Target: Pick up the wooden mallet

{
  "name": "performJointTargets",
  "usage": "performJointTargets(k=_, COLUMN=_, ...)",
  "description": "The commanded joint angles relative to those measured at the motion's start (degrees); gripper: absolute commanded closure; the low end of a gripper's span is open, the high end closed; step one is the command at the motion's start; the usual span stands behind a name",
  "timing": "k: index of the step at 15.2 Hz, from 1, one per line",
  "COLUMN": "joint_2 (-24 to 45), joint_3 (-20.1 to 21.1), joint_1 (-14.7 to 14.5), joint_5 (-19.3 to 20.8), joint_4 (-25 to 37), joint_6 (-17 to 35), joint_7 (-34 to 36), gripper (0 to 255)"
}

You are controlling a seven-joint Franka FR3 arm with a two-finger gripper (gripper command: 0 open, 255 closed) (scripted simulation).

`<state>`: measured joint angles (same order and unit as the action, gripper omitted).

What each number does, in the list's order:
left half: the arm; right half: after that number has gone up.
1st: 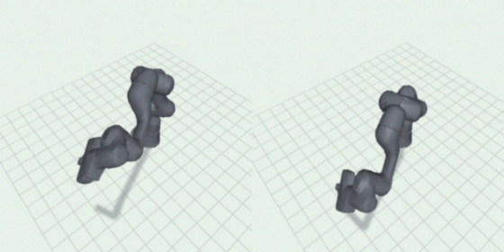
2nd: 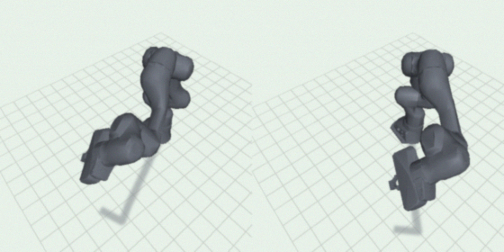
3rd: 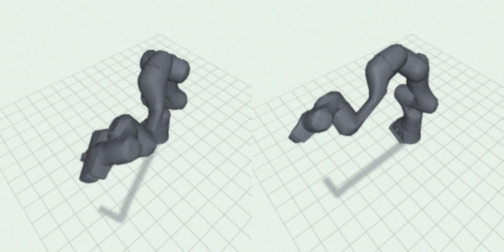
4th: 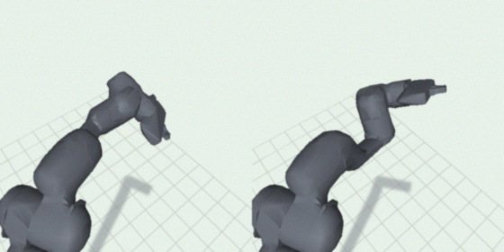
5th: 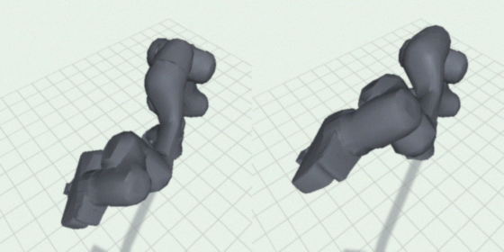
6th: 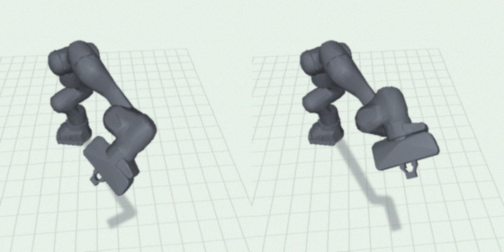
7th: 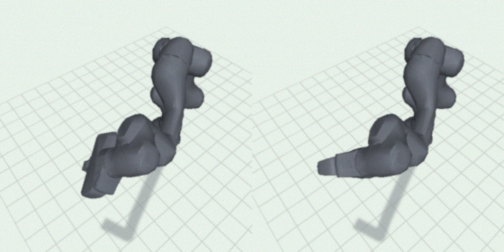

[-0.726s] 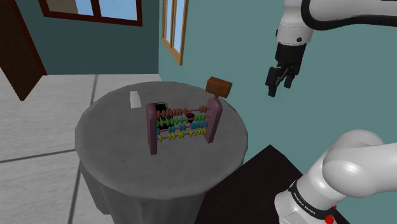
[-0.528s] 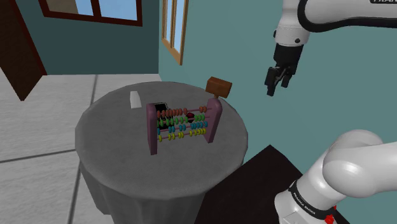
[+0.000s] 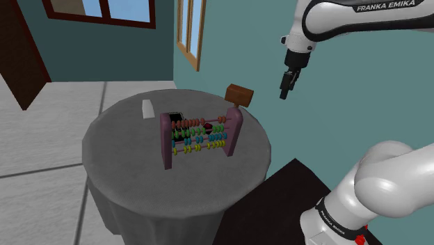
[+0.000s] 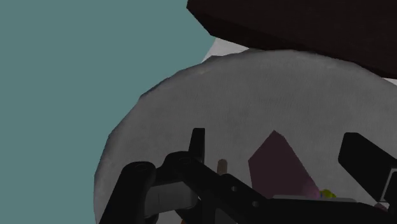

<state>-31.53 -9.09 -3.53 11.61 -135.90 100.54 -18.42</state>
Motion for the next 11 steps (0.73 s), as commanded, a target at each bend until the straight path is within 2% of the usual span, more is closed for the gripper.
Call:
performJointTargets(k=1, joint_2=4.0, joint_3=-2.0, joint_1=-1.3, joint_5=-0.4, joint_4=2.0, joint_6=3.1, joint_7=-5.3, gripper=0)
performJointTargets(k=6, joint_2=14.5, joint_3=-6.7, joint_1=-4.0, joint_5=-3.4, joint_4=8.2, joint_6=9.3, joint_7=-19.1, gripper=0)
performJointTargets(k=11, joint_2=25.6, joint_3=-9.5, joint_1=-6.1, joint_5=-9.3, joint_4=16.3, joint_6=13.0, joint_7=-33.5, gripper=0)
